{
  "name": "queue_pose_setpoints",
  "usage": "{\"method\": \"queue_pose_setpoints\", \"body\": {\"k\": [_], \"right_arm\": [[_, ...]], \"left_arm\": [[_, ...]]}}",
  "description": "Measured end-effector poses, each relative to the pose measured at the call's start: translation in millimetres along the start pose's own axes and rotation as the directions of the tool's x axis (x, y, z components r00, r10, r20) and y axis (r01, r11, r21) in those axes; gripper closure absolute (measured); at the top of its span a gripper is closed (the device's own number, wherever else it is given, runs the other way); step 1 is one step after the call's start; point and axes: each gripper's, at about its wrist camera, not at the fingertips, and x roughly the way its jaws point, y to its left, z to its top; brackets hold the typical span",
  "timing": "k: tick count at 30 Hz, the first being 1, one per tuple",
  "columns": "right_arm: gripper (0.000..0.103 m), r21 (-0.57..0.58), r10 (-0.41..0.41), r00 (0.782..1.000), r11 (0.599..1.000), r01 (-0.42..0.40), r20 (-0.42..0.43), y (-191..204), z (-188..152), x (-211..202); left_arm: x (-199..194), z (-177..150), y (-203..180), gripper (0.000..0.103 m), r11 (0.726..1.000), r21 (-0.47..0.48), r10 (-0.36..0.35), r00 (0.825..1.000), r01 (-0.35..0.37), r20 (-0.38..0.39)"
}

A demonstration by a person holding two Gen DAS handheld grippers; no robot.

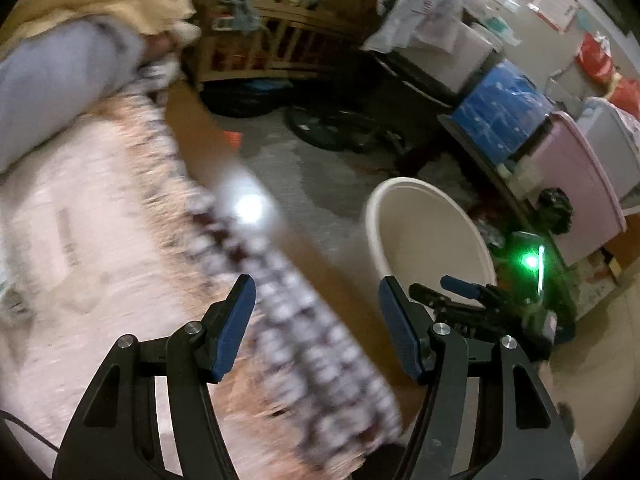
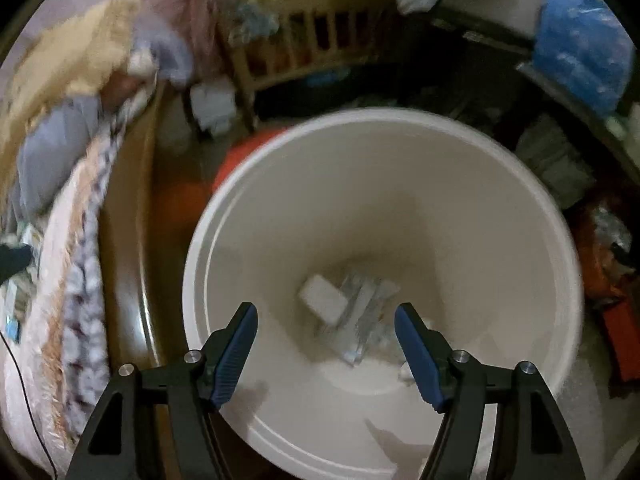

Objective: Collect trash
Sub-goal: 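Carry both items to the white bucket and open both tools to drop them, then move both open tools back over the remaining trash on the bed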

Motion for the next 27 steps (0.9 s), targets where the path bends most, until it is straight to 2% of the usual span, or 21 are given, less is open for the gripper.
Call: {"method": "queue_pose_setpoints", "body": {"k": [3,5,8,10,11,16,18,22,27], "right_arm": [[0.035,0.017,0.109,0.992,0.994,-0.108,-0.068,-1.5,2.4,19.9],[0.034,0.053,0.182,0.978,0.983,-0.178,-0.097,-7.3,5.1,27.7],[0.035,0.099,0.316,0.938,0.947,-0.304,-0.144,-10.8,9.2,38.2],[0.035,0.104,0.367,0.912,0.93,-0.353,-0.181,-6.4,10.0,44.8],[0.035,0.109,0.368,0.912,0.929,-0.354,-0.178,-6.1,10.5,45.7],[0.035,0.174,0.44,0.882,0.894,-0.412,-0.169,-14.8,10.0,51.4],[0.035,0.17,0.429,0.888,0.899,-0.403,-0.164,-13.5,9.4,50.1],[0.035,0.106,0.287,0.95,0.956,-0.275,-0.122,-5.2,14.0,38.9],[0.035,0.063,0.193,0.98,0.98,-0.19,-0.048,5.5,19.4,17.0]], "left_arm": [[-16.4,-8.9,23.7,0.04,0.999,-0.015,0.031,0.999,-0.031,0.013],[-26.1,-15.4,40.5,0.04,0.998,-0.03,0.056,0.998,-0.055,0.012],[-40.5,-25.3,65.2,0.04,0.995,-0.051,0.086,0.996,-0.085,0.014],[-49.6,-30.4,77.7,0.04,0.993,-0.068,0.094,0.995,-0.092,0.018],[-54.3,-32.1,83.7,0.04,0.992,-0.078,0.099,0.995,-0.097,0.022],[-79.7,-39.5,104.0,0.04,0.987,-0.104,0.128,0.99,-0.121,0.056],[-89.4,-42.6,108.0,0.04,0.985,-0.102,0.15,0.986,-0.142,0.074],[-109.0,-54.3,119.6,0.04,0.971,-0.102,0.227,0.969,-0.217,0.098],[-122.2,-68.6,137.0,0.04,0.951,-0.11,0.298,0.949,-0.287,0.099]]}}
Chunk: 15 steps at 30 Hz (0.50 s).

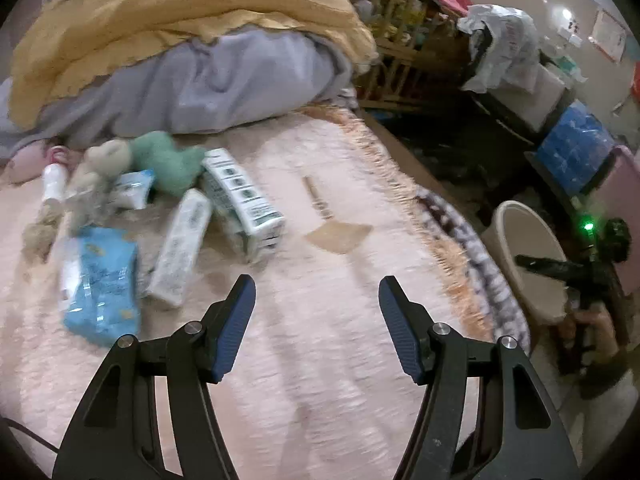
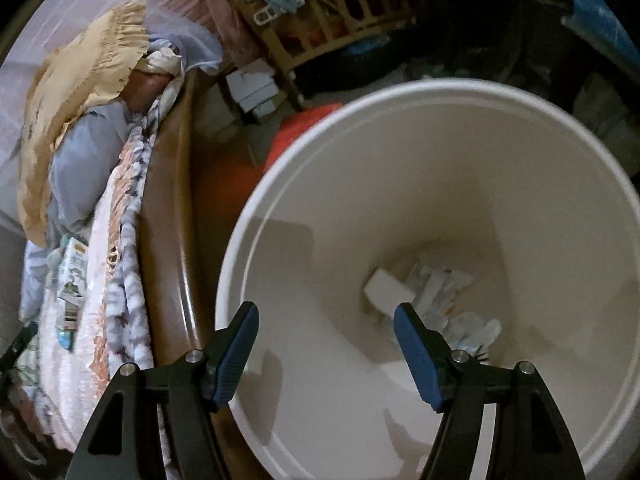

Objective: Collect trash
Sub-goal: 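Move both open tools back over the remaining trash on the bed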

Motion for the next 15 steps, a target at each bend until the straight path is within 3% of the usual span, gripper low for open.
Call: {"method": "queue_pose_setpoints", "body": {"k": [6,10,15], "right_arm": [[0.035,-0.044,-0.086,0.991,0.995,0.091,0.105,28.6,-2.0,-33.4],[0.024,-0.079,-0.065,0.982,0.994,0.08,0.175,62.3,-5.9,-54.1],[0.023,-0.168,-0.002,0.978,0.985,0.038,0.209,126.5,-13.4,-57.7]], "left_arm": [[-12.6,-12.3,27.4,0.04,0.996,-0.026,0.088,0.996,-0.087,0.027],[-21.7,-18.7,49.1,0.04,0.987,-0.051,0.153,0.987,-0.151,0.043],[-30.5,-24.6,73.0,0.04,0.974,-0.089,0.211,0.976,-0.206,0.051]]}}
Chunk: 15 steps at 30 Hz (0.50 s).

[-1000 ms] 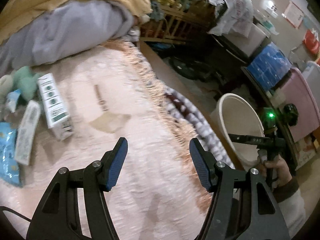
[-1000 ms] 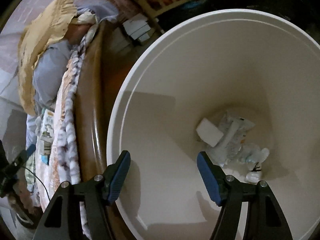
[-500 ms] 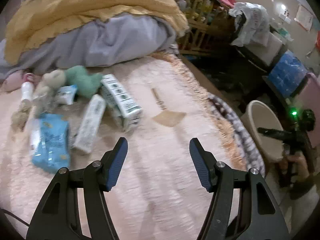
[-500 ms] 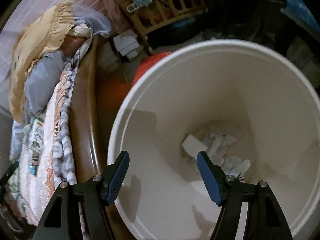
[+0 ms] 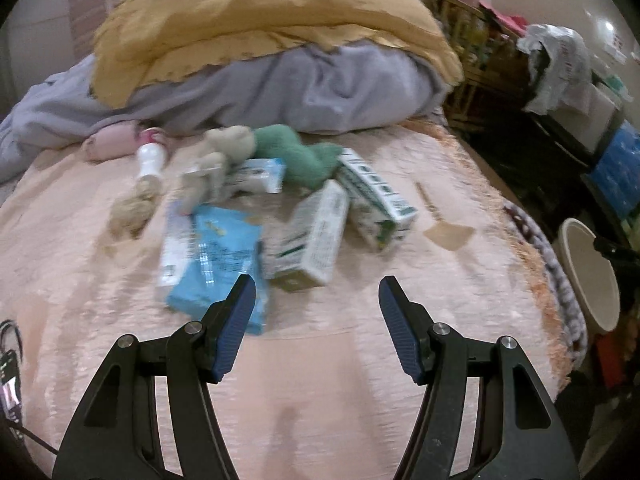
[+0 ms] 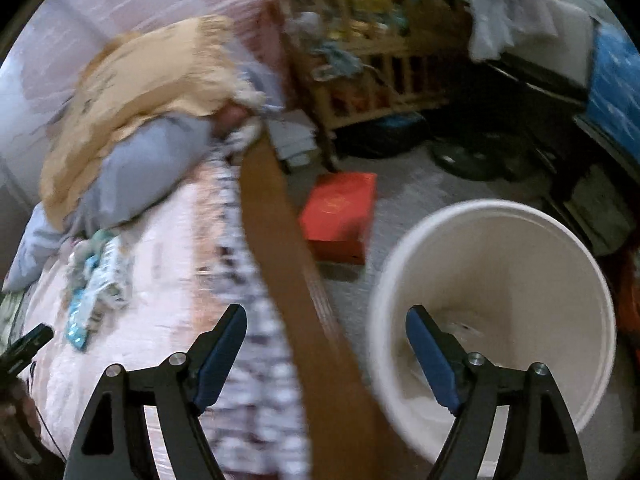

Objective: Collect trash
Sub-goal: 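Move both open tools back over the remaining trash on the bed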

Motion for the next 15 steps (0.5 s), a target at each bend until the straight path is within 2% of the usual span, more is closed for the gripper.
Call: {"method": "queue_pose_setpoints", "body": {"k": [5,9,15], "right_arm": [[0.023,-0.109,0.066,0.998,0.992,-0.065,0.007,72.6,-2.3,9.4],[0.023,-0.201,0.129,0.991,0.97,-0.133,-0.035,134.9,-8.4,28.0],[0.023,-0.277,0.237,0.963,0.924,-0.265,-0.13,216.7,-18.8,56.0]], "left_arm": [[-6.2,-4.9,30.0,0.04,0.998,-0.032,0.056,0.998,-0.055,0.008],[-10.2,-10.2,58.8,0.04,0.994,-0.065,0.089,0.996,-0.089,0.005],[-10.3,-20.0,96.9,0.04,0.988,-0.104,0.112,0.993,-0.114,-0.019]]}}
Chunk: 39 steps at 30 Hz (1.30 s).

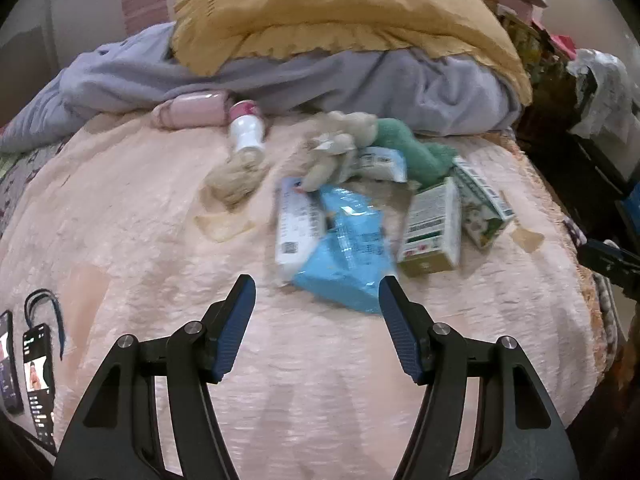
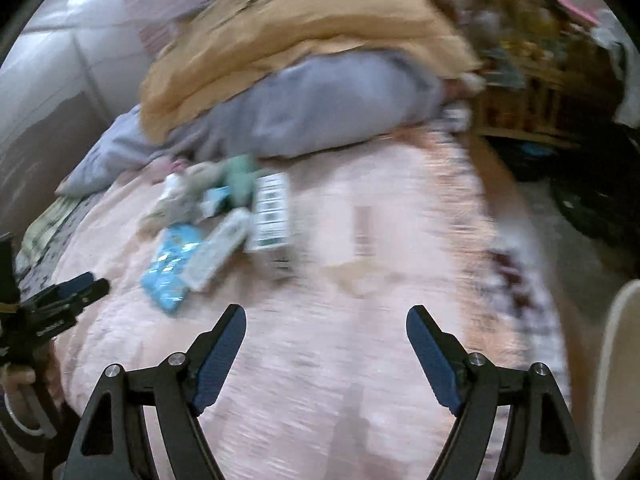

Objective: Collect trash
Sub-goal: 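Move both open tools back over the remaining trash on the bed, then grasp the blue snack bag with the left tool while the right tool grasps the plush toy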

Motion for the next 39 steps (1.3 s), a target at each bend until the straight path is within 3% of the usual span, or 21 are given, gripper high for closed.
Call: {"method": "queue_pose_setpoints", "body": {"k": [7,12,16,23,30,31,32,36,39], "right_arm": [[0.023,-0.085,0.064,0.995,0.994,-0.07,-0.074,66.1,14.4,50.5],[0.023,-0.062,0.093,0.989,0.993,-0.1,-0.112,85.2,23.2,80.1],[0.023,-0.077,0.057,0.991,0.995,-0.066,-0.117,97.7,28.3,91.9],[0.023,-0.092,0.053,0.993,0.994,-0.062,-0.102,100.8,36.2,94.8],[0.023,-0.044,0.061,0.997,0.997,-0.063,-0.045,82.5,64.6,85.1],[0.023,-0.041,0.064,0.997,0.997,-0.066,-0.042,81.4,68.8,84.7],[0.023,-0.038,0.07,0.997,0.997,-0.072,-0.041,81.0,71.9,84.7],[0.023,-0.045,0.111,0.993,0.993,-0.112,-0.035,89.9,83.8,89.4],[0.023,-0.073,0.132,0.99,0.988,-0.135,-0.044,107.0,91.9,101.7]], "left_arm": [[10.8,-2.5,25.9,0.04,0.998,-0.052,-0.032,0.999,0.03,-0.037],[20.7,2.1,31.1,0.04,0.998,-0.055,-0.047,0.998,0.044,-0.048],[36.2,11.3,33.1,0.04,0.998,-0.048,-0.041,0.997,0.038,-0.063],[65.0,24.3,10.9,0.04,0.992,-0.023,-0.127,0.986,0.125,-0.105],[105.0,28.1,-22.7,0.041,0.988,0.018,-0.15,0.971,0.156,-0.187],[105.6,28.0,-26.3,0.05,0.988,0.035,-0.144,0.974,0.152,-0.174],[104.4,28.3,-28.9,0.066,0.987,0.051,-0.142,0.977,0.152,-0.16],[96.1,30.5,-17.8,0.07,0.974,0.002,-0.223,0.958,0.227,-0.178],[77.7,31.5,0.6,0.072,0.973,-0.015,-0.229,0.963,0.229,-0.141]]}}
